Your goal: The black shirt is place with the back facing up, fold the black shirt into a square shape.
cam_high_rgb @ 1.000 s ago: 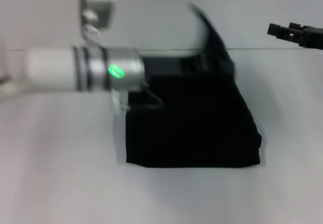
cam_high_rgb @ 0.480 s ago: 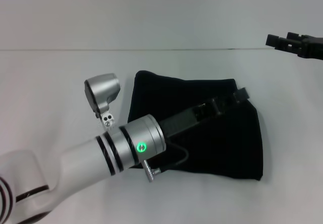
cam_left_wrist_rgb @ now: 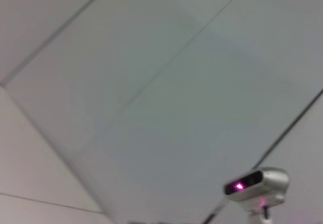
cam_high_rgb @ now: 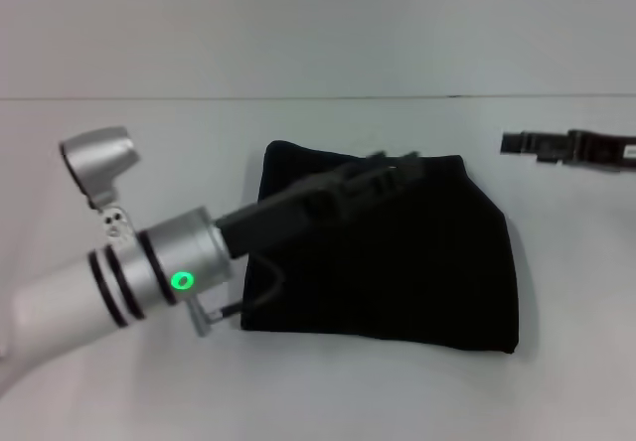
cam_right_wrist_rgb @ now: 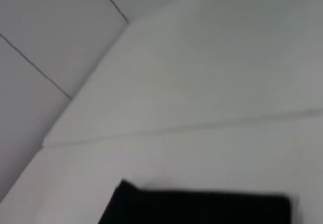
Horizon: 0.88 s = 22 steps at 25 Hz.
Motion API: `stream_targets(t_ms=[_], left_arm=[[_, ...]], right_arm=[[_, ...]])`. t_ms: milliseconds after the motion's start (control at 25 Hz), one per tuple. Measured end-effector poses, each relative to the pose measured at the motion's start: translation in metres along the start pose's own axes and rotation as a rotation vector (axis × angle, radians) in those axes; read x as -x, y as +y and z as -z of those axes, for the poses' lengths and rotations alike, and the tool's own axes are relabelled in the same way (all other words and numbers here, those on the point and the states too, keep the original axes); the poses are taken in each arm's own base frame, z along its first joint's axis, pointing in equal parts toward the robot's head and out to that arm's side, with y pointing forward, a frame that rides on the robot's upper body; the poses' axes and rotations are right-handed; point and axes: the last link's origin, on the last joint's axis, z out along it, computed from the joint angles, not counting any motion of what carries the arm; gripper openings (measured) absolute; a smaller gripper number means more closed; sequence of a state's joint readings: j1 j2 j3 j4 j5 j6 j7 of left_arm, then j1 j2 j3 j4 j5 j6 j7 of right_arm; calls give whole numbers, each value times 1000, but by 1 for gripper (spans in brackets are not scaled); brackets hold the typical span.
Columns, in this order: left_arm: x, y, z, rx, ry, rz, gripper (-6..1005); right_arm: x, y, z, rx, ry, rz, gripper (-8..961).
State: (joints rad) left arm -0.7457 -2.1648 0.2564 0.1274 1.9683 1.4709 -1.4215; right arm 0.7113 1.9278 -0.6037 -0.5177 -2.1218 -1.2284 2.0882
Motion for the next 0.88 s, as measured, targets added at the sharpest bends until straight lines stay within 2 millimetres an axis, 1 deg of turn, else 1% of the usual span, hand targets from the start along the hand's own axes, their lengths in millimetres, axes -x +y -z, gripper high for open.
stream_targets(t_ms=[160,280,440,680,880], left_arm=[[-15,-14,14,-75,-15,-86,687],[-24,-22,20,-126,-17,-117,754],[-30,-29,21,-175,-31,-141,752],[-33,-37,22,-231,-37,-149,740],[-33,-40,22,-251,-31,-144,730]], right_arm=[[-12,-2,-10,-35,99,-89,903],[-20,-2,-15,-49,131,-128,900],[-28,-3,-19,-55,148,-178,897],[-43,-7,-24,-75,159,-231,893],[-46,-3,-36,-83,144,-236,889]])
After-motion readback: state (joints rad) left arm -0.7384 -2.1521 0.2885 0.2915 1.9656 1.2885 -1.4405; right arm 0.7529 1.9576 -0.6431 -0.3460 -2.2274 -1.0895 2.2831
